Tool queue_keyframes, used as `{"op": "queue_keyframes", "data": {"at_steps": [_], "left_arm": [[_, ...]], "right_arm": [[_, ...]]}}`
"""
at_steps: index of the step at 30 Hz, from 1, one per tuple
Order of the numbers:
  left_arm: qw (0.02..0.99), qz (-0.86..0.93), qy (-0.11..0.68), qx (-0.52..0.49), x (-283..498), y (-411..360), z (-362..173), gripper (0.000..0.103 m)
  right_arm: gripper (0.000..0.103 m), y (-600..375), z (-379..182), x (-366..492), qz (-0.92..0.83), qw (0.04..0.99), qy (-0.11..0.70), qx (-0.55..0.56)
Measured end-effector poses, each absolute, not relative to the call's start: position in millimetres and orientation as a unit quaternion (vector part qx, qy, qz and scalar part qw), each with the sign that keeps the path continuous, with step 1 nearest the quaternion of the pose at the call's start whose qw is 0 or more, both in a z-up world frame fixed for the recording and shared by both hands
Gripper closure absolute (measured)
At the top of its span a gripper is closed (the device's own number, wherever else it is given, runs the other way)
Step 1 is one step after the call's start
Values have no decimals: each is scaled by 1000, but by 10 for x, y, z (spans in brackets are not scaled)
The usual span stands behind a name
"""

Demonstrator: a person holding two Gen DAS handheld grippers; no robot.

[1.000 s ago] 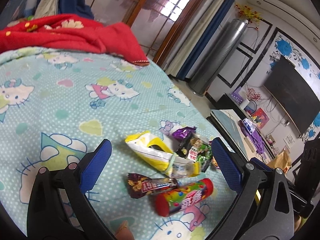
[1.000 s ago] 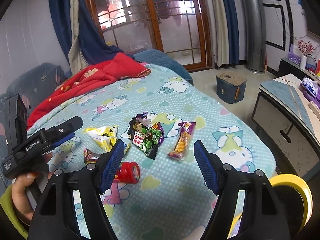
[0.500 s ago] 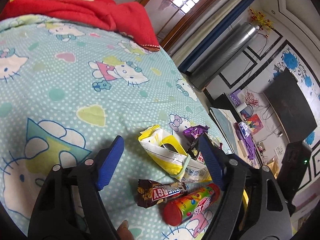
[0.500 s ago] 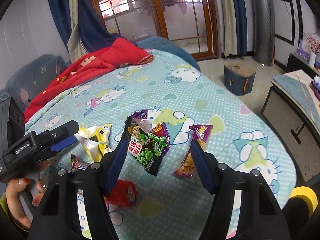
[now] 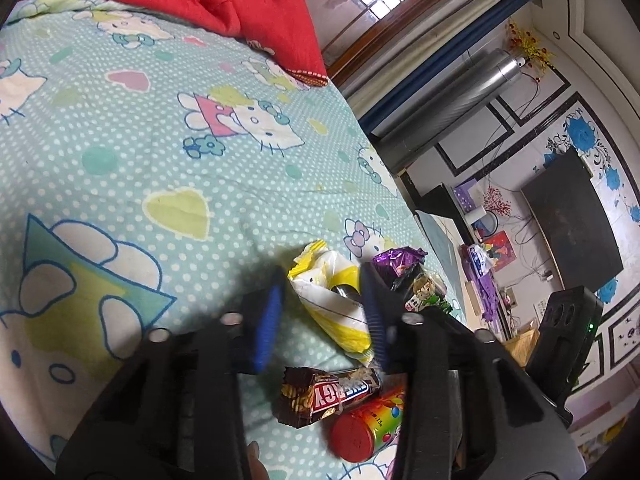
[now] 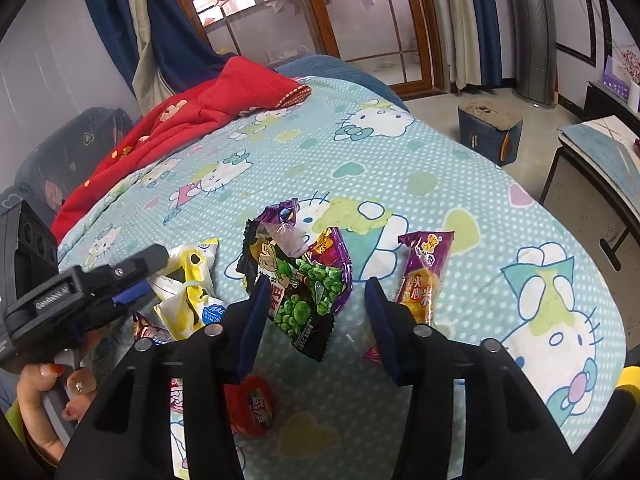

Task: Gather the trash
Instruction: 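Grasp the yellow wrapper with the left tool while the right tool grasps the green snack packet, then lift the yellow wrapper and green packet and carry both over the bin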

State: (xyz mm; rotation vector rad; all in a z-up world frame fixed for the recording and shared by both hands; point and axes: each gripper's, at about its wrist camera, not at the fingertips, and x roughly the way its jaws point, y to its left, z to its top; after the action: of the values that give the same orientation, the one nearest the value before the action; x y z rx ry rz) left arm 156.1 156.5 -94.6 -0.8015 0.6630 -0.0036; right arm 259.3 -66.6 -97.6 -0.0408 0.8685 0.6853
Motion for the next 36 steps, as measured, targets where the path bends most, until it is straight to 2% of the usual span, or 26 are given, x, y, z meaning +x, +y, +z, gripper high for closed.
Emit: {"op": "queue_keyframes", "data": {"at_steps": [1,9,11,27,36], "left_arm": [[867,-3,317,-384,1559,1564,-950,82],[875,-8,304,-378,1502,1538,-893,92],[877,-10,300,-375,1484,1532,-876,93],[903,-33,235,-357,1268,1450,-570,98],[929,-59,205,-302,1156,1158,-245,98]], "right_arm": [[61,-669,-977,2591,326,850,413,-18],[91,-704,-947,2501,334,850,407,-19],[93,-714,-924,2445,339,851,401,-20],[96,-974,-668,1992,339,874,349,6],[96,-1230,-529,1862,321,887,331,23]]}}
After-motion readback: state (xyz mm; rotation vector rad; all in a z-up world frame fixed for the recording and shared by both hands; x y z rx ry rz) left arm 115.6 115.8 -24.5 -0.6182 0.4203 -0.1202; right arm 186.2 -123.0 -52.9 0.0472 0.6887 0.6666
